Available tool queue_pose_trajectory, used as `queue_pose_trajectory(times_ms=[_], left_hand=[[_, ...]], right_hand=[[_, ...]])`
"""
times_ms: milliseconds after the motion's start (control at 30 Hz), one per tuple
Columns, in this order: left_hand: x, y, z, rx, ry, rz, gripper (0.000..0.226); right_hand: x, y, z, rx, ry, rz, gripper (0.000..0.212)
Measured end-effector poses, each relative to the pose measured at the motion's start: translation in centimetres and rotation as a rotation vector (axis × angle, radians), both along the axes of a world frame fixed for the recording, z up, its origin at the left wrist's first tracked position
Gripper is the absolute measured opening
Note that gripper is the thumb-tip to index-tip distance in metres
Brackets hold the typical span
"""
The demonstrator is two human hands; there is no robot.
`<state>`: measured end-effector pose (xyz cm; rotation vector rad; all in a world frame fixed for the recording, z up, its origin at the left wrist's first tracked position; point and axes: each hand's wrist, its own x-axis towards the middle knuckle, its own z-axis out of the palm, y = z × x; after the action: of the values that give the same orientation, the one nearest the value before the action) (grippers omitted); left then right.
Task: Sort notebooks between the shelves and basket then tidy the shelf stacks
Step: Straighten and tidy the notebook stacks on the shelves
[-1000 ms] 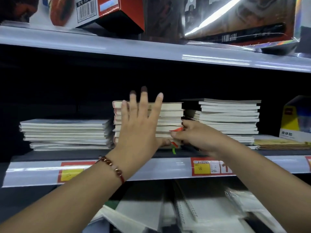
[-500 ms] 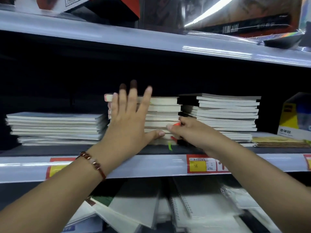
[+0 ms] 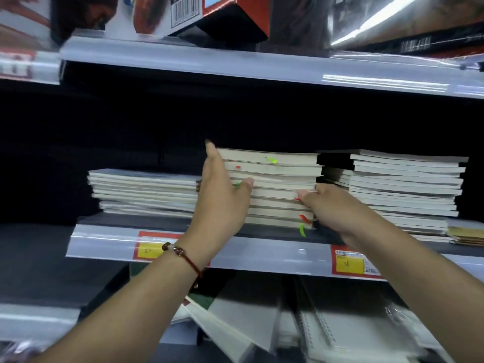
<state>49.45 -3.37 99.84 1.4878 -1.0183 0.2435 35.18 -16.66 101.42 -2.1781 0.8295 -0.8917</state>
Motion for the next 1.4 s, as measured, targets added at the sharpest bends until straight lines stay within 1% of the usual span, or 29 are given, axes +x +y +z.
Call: queue_pose_trajectory(times_ms=[67, 100, 200, 233, 300, 400, 500, 567, 600, 667, 767, 833, 900, 1000, 1100, 1200, 1267, 1400], left_hand=[[-0.3, 0.4, 0.1, 0.033, -0.015, 0.004, 0.095], [-0.4, 0.6, 0.1, 0.054, -0.021, 0.008, 0.096], [-0.7, 1.6, -0.1, 0.139, -0.054, 0.048, 0.096], [-1.0, 1.9, -0.3, 0.166, -0.079, 0.075, 0.095], [-1.7, 2.6, -0.7, 0.194, -0.158, 0.135, 0.092], [-2.6, 3.8, -1.5, 0.157, -0.315, 0.179, 0.081], [-3.4, 4.9, -2.3, 0.158, -0.478, 0.182, 0.066], [-3.8, 5.3, -2.6, 0.157, -0.539, 0.139, 0.058], [-4.0, 5.3, -2.6, 0.147, -0.542, 0.099, 0.056], [-4.9, 5.1, -2.5, 0.126, -0.459, -0.010, 0.051], [-6.9, 4.0, -1.5, 0.083, -0.196, -0.228, 0.052], [-8.4, 2.7, -0.2, 0.072, -0.004, -0.359, 0.053], [-10.1, 1.4, 0.9, 0.062, 0.136, -0.440, 0.054], [-12.6, -0.9, 2.3, 0.050, 0.230, -0.510, 0.056], [-14.4, -2.9, 3.3, 0.080, 0.310, -0.507, 0.068], [-15.4, -5.1, 4.3, 0.128, 0.347, -0.435, 0.077], [-15.7, -6.8, 4.7, 0.132, 0.371, -0.386, 0.079], [-16.1, -9.7, 4.2, 0.092, 0.435, -0.382, 0.080]], right_hand=[[-0.2, 0.3, 0.1, -0.017, 0.015, -0.013, 0.033], [-0.3, 0.7, 0.3, -0.036, 0.026, -0.018, 0.033], [-0.9, 1.1, 0.5, -0.044, 0.046, 0.019, 0.024], [-1.2, 1.4, 0.5, -0.047, 0.049, 0.029, 0.023], [-2.0, 1.7, 0.5, -0.057, 0.039, 0.048, 0.030], [-3.5, 2.3, 0.6, -0.111, 0.015, 0.066, 0.036], [-5.8, 2.7, 0.5, -0.240, 0.018, 0.033, 0.043], [-7.7, 2.7, 0.2, -0.320, -0.016, -0.007, 0.038], [-8.8, 2.5, 0.0, -0.333, -0.043, -0.030, 0.034], [-11.0, 2.2, -0.3, -0.308, -0.096, -0.078, 0.027], [-14.0, 1.5, -0.7, -0.246, -0.206, -0.190, 0.024], [-15.7, 1.0, -0.6, -0.152, -0.322, -0.268, 0.024], [-16.9, 0.5, -0.5, -0.033, -0.431, -0.310, 0.033], [-18.1, -1.0, 0.1, 0.149, -0.589, -0.326, 0.047], [-18.6, -2.9, 1.1, 0.261, -0.613, -0.286, 0.066], [-18.4, -5.0, 2.3, 0.296, -0.587, -0.251, 0.075], [-18.3, -6.4, 2.8, 0.324, -0.573, -0.219, 0.076], [-17.8, -8.3, 2.7, 0.311, -0.557, -0.128, 0.066]])
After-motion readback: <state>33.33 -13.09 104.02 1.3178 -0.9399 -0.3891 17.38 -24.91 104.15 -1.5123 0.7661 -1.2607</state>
